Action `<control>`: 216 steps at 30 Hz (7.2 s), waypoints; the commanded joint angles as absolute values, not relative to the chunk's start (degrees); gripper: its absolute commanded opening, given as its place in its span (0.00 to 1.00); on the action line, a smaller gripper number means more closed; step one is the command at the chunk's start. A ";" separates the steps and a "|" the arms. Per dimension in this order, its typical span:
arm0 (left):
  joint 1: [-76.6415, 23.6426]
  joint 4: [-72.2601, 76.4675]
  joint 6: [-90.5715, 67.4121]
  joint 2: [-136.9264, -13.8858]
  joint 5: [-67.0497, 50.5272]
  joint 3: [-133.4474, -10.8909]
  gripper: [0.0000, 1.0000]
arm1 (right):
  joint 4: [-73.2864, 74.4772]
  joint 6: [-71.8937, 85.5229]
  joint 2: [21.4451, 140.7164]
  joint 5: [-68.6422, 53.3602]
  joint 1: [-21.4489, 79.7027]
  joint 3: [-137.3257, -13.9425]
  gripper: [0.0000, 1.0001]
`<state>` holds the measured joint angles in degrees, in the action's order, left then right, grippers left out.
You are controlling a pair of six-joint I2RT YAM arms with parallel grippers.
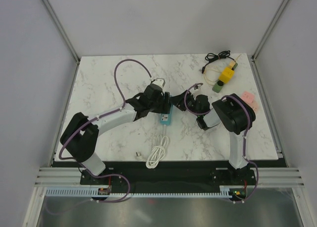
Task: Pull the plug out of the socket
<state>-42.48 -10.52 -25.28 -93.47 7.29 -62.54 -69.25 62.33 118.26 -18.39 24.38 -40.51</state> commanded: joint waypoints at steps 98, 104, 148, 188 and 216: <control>7.03 39.73 -66.97 -70.93 3.34 -10.90 0.73 | -58.45 51.24 116.89 -13.97 27.07 -41.92 0.00; 7.03 29.54 -69.87 -65.32 3.69 -10.99 0.86 | -58.45 51.33 117.07 -14.15 27.16 -42.10 0.00; -56.85 -18.25 -20.56 -79.54 22.19 -47.72 0.75 | -50.80 40.35 106.80 -10.64 22.67 -42.90 0.92; -45.55 -25.25 -7.77 -109.33 39.73 -73.37 0.02 | -60.82 47.11 105.38 -13.18 15.91 -35.33 0.91; -37.54 26.56 60.82 -113.73 20.19 -63.45 0.02 | -64.33 50.89 108.72 -15.91 13.27 -35.42 0.91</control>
<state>-40.75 19.92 50.57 -114.72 22.83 -62.89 -60.73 50.19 107.87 -14.85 13.87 -35.59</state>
